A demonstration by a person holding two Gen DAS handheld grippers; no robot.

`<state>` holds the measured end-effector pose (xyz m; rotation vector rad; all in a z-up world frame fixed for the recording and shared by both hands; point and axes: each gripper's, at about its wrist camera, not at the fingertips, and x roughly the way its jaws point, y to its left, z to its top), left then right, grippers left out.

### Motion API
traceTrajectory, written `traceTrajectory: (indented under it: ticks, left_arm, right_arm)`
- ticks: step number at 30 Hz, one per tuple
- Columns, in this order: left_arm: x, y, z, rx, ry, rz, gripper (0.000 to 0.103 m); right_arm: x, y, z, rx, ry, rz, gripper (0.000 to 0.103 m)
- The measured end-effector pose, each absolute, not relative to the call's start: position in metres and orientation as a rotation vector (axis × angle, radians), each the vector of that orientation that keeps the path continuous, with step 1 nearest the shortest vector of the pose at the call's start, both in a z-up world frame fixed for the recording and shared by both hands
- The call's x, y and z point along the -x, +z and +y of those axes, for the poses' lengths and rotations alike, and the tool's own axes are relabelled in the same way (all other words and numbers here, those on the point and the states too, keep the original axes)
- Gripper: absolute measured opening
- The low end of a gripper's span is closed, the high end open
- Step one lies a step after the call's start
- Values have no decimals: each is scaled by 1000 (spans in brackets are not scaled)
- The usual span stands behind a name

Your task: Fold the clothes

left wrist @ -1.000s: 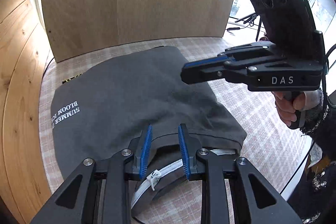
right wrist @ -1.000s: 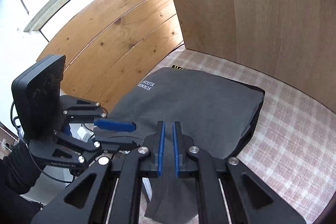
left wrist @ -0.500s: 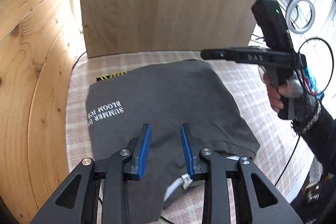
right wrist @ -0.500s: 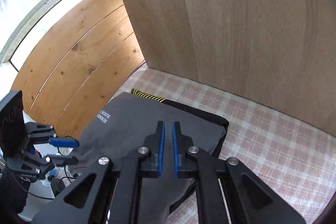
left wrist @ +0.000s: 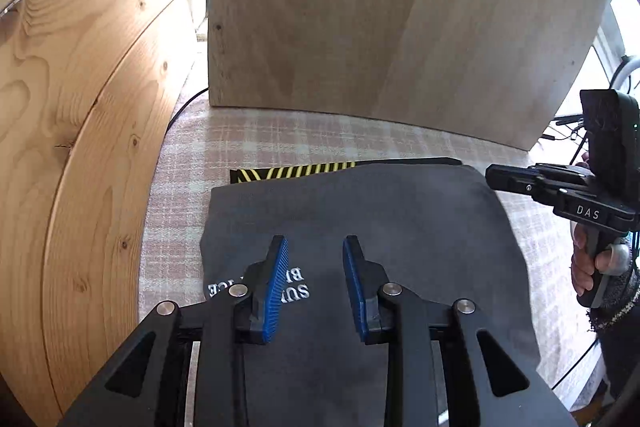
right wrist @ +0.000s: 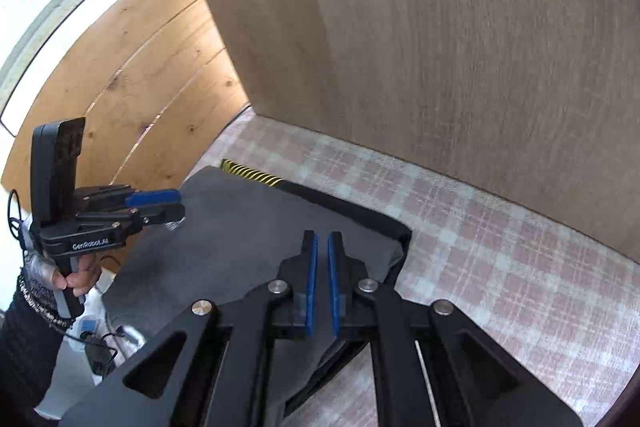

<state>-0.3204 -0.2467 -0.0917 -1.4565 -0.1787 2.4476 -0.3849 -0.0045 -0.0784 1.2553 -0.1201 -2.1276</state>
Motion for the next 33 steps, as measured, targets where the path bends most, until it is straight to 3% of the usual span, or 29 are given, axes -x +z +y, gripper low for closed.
traceTrajectory:
  ticks: [6, 12, 17, 20, 24, 27, 33]
  left_arm:
    - [261, -66, -152, 1263, 2122, -99, 28]
    - [233, -122, -90, 1378, 1934, 114, 26]
    - [217, -98, -114, 1377, 1973, -7, 25]
    - [192, -67, -141, 1338, 2096, 15, 30]
    - [182, -48, -212, 1387, 2371, -56, 34]
    - [183, -58, -261, 1453, 2491, -157, 34]
    - [188, -120, -280, 1678, 2389, -150, 31]
  right_arm:
    - [369, -84, -5, -1297, -2114, -49, 7]
    - [391, -111, -9, -1368, -2178, 51, 4]
    - [385, -102, -1, -1356, -2195, 21, 7]
    - [364, -81, 6, -1316, -2214, -4, 9]
    - [318, -56, 4, -1228, -2180, -61, 32]
    - [285, -55, -12, -1195, -2145, -59, 32]
    - [243, -96, -47, -1345, -2045, 83, 32]
